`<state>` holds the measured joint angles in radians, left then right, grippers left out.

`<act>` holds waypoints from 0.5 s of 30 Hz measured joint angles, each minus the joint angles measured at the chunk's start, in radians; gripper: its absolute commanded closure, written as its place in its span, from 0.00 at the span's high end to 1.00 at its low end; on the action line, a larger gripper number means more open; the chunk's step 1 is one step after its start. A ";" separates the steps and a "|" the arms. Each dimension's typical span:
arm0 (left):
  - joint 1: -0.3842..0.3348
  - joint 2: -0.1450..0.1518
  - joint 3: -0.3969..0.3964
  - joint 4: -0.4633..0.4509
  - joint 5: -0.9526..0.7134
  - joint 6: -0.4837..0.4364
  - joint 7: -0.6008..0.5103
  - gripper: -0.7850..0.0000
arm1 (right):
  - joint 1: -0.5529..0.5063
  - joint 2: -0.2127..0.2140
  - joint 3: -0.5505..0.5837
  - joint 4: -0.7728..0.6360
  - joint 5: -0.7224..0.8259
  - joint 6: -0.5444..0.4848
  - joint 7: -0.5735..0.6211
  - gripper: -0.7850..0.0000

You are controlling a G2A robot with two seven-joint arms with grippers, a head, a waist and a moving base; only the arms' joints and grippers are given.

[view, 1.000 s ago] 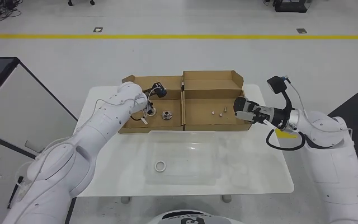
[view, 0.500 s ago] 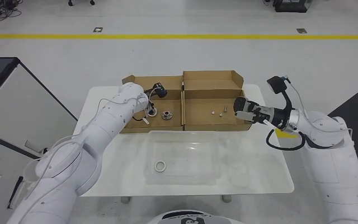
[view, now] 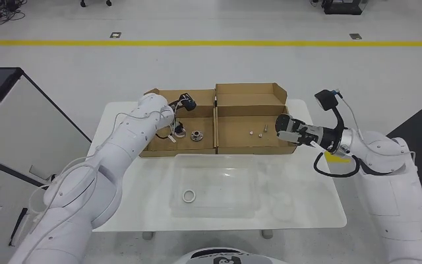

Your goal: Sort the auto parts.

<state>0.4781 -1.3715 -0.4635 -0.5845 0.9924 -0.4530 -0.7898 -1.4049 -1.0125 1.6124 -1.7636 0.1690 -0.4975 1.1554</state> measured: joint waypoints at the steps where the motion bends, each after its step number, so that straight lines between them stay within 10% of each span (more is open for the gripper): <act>1: -0.003 0.001 -0.004 -0.001 0.001 0.000 0.001 1.00 | 0.000 0.000 0.000 0.000 0.000 0.000 0.000 1.00; 15: -0.040 0.081 -0.151 -0.201 -0.049 -0.183 -0.018 1.00 | 0.000 0.000 0.000 0.000 0.000 0.000 0.000 1.00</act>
<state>0.4381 -1.2900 -0.6147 -0.7855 0.9430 -0.6359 -0.8080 -1.4049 -1.0125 1.6124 -1.7636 0.1690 -0.4975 1.1554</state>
